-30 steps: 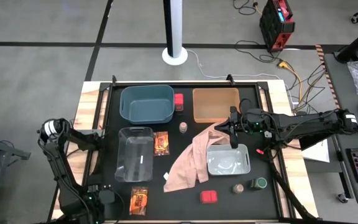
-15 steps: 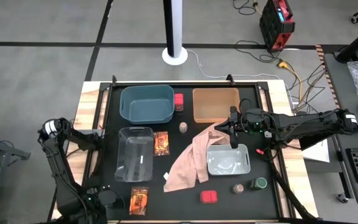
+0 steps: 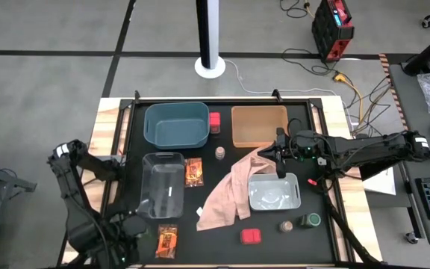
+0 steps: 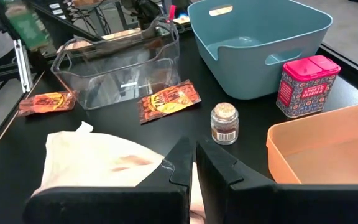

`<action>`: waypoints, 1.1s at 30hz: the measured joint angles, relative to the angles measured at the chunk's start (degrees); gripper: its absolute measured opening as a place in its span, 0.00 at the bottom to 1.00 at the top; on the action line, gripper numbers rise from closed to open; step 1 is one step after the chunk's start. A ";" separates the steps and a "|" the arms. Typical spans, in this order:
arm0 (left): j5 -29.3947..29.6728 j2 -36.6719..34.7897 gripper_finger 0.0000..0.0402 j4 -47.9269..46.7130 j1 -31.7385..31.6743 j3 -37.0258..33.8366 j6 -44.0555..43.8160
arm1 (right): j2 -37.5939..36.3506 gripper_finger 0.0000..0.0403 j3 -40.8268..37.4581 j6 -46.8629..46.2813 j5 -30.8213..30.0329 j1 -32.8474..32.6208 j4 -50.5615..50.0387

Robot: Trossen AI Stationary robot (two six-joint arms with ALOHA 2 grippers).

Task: Sort spices by type
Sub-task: Put the left green seasoning bottle into the transparent bin

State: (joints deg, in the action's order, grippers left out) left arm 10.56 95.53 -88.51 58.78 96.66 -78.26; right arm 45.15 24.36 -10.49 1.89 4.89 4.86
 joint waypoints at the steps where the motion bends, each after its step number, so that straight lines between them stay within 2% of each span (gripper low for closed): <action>1: 0.04 -0.03 0.46 -1.35 -0.66 0.90 1.37 | 0.00 0.03 0.00 0.01 0.00 0.00 0.00; 3: 0.53 -0.20 0.46 -1.74 -1.87 2.17 5.79 | 0.00 0.03 0.00 0.01 0.00 0.00 -0.02; 9: 7.04 -0.76 0.46 -1.44 -6.89 5.74 21.31 | 0.00 0.03 0.00 0.01 0.00 0.01 0.09; 17: 7.25 -0.81 0.46 -1.51 -15.10 8.13 39.67 | 0.00 0.03 0.15 0.08 0.00 0.02 0.13; 20: 8.98 -0.83 0.46 -1.50 -17.60 8.28 45.88 | 0.00 0.03 0.12 0.08 0.00 0.01 0.13; 24: 10.94 -1.16 0.46 -1.51 -21.09 8.10 52.33 | 0.00 0.03 0.04 0.09 0.00 0.00 0.13; 33: 10.84 -4.82 0.46 -1.55 -28.71 7.05 61.44 | 0.00 0.03 0.00 0.23 0.00 0.02 0.13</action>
State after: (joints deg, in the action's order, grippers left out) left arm 21.40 90.70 -90.06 30.07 103.72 -16.82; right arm 45.15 24.36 -10.26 1.89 4.91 4.99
